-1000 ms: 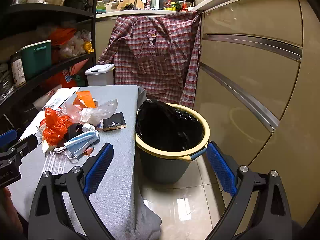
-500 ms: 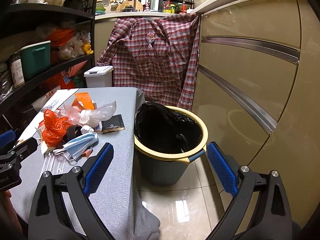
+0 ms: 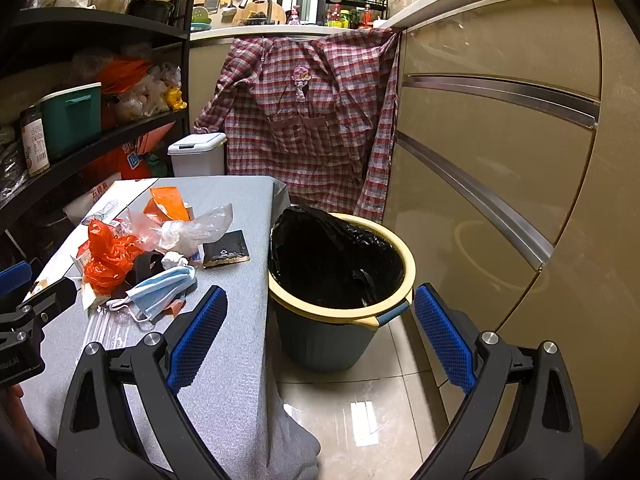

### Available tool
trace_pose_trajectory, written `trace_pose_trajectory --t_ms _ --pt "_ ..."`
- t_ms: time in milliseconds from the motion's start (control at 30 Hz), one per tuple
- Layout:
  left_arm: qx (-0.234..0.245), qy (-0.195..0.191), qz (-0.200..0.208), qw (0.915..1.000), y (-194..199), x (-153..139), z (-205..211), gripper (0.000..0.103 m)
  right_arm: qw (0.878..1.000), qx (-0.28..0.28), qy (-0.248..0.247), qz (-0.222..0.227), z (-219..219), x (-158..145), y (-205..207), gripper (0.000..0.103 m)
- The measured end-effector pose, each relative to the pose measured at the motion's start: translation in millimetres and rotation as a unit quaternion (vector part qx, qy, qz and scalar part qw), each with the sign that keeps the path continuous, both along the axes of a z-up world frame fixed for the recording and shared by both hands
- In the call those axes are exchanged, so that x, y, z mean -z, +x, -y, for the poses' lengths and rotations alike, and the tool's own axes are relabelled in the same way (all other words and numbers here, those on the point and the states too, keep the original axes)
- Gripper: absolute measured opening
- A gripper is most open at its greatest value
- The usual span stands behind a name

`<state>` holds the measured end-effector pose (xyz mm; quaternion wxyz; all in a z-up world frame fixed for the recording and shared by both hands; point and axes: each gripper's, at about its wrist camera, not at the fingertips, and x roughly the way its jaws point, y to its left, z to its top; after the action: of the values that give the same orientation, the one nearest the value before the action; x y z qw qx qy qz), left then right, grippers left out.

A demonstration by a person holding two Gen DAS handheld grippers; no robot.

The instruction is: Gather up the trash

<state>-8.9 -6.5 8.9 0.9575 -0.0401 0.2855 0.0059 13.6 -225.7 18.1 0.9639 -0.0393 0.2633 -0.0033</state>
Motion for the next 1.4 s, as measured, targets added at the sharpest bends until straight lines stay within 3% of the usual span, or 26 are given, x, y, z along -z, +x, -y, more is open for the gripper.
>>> trace_pose_trajectory --t_ms 1400 --pt "0.003 0.000 0.006 1.0000 -0.2 -2.7 7.5 0.093 1.000 0.004 0.011 0.004 -0.4 -6.6 1.2 0.092"
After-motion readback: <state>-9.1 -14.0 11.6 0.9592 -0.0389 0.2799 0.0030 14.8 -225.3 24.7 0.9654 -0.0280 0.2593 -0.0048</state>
